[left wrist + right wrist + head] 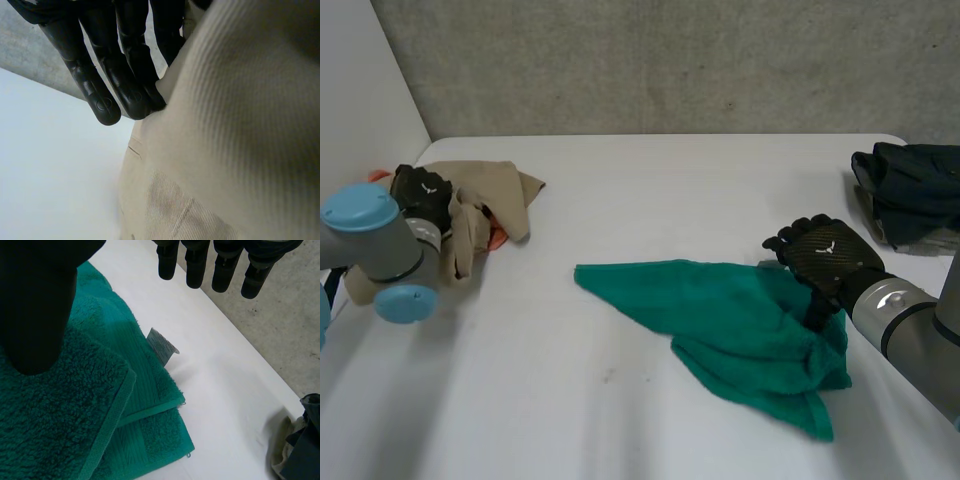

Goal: Fold the laundry.

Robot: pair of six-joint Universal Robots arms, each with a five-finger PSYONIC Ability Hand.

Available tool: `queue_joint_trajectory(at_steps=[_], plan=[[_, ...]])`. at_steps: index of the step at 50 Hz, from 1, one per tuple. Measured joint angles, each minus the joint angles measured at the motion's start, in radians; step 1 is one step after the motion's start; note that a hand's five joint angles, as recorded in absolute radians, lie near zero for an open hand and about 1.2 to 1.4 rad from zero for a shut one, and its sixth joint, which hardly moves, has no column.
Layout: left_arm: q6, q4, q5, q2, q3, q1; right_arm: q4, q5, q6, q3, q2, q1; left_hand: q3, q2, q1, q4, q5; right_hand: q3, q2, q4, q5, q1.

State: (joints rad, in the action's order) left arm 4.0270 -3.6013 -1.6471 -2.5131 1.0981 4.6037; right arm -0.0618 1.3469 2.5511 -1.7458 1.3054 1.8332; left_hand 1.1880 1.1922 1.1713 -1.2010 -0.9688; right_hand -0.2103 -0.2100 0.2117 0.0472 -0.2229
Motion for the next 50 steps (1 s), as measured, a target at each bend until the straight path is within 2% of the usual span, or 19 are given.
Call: queue_joint_trajectory(at_steps=[4, 5, 6, 7, 8, 10, 18, 23, 29, 33, 38, 45, 50], plan=[[0.007, -0.016, 0.000, 0.028, 0.024, -0.008, 0.001, 0.001, 0.000, 0.001, 0.001, -0.002, -0.009, -0.017, -0.010, 0.013, 0.002, 0.000, 0.000, 0.000, 0.000, 0.000], [0.005, -0.017, 0.001, 0.042, 0.031, -0.010, 0.001, 0.001, 0.000, 0.001, 0.002, -0.003, -0.290, -0.295, -0.291, 0.281, 0.240, 0.000, 0.000, 0.000, 0.000, 0.000], [0.002, -0.018, 0.001, 0.050, 0.036, -0.011, 0.001, 0.001, 0.000, 0.001, 0.003, -0.003, -0.290, -0.295, -0.291, 0.281, 0.240, 0.000, 0.000, 0.000, 0.000, 0.000], [-0.003, -0.018, 0.001, 0.068, 0.046, -0.013, 0.002, 0.001, 0.000, 0.002, 0.004, -0.005, -0.490, -0.498, -0.466, 0.507, 0.437, 0.000, 0.000, 0.000, 0.000, 0.000], [-0.009, -0.018, 0.001, 0.084, 0.055, -0.015, 0.002, 0.001, 0.000, 0.003, 0.006, -0.005, -0.631, -0.639, -0.473, 0.641, 0.528, 0.000, 0.000, 0.000, 0.000, 0.000], [-0.031, -0.016, 0.001, 0.125, 0.079, -0.021, 0.003, 0.001, 0.000, 0.004, 0.009, -0.006, -0.697, -0.705, -0.473, 0.723, 0.589, 0.000, 0.000, 0.000, 0.000, 0.000], [-0.176, 0.030, 0.004, 0.325, 0.187, -0.080, 0.014, 0.004, 0.002, 0.018, 0.039, -0.010, -0.718, -0.727, -0.471, 0.747, 0.687, 0.000, 0.000, 0.000, 0.000, 0.000], [-0.294, 0.126, 0.015, 0.485, 0.289, -0.176, 0.058, 0.006, -0.002, 0.030, 0.091, -0.010, -0.726, -0.735, -0.471, 0.755, 0.702, 0.000, 0.000, 0.000, 0.000, 0.000], [-0.367, 0.210, 0.080, 0.565, 0.394, -0.315, 0.181, 0.001, -0.010, 0.055, 0.144, -0.018, -0.727, -0.738, -0.471, 0.756, 0.702, 0.000, 0.000, 0.000, 0.000, 0.000], [-0.388, 0.236, 0.176, 0.567, 0.468, -0.416, 0.292, -0.009, -0.019, 0.062, 0.167, -0.038, -0.727, -0.739, -0.471, 0.756, 0.702, 0.000, 0.000, 0.000, 0.000, 0.000], [-0.387, 0.235, 0.255, 0.472, 0.480, -0.463, 0.336, -0.026, -0.040, 0.018, 0.175, -0.060, -0.727, -0.739, -0.471, 0.755, 0.699, 0.000, 0.000, 0.000, 0.000, 0.000], [-0.380, 0.238, 0.282, 0.271, 0.369, -0.475, 0.232, -0.059, -0.057, -0.103, 0.171, -0.065, -0.725, -0.729, -0.471, 0.733, 0.670, 0.000, 0.000, 0.000, 0.000, 0.000], [-0.381, 0.239, 0.282, 0.205, 0.299, -0.468, 0.142, -0.068, -0.053, -0.166, 0.163, -0.062, -0.673, -0.677, -0.471, 0.680, 0.620, 0.000, 0.000, 0.000, 0.000, 0.000]])
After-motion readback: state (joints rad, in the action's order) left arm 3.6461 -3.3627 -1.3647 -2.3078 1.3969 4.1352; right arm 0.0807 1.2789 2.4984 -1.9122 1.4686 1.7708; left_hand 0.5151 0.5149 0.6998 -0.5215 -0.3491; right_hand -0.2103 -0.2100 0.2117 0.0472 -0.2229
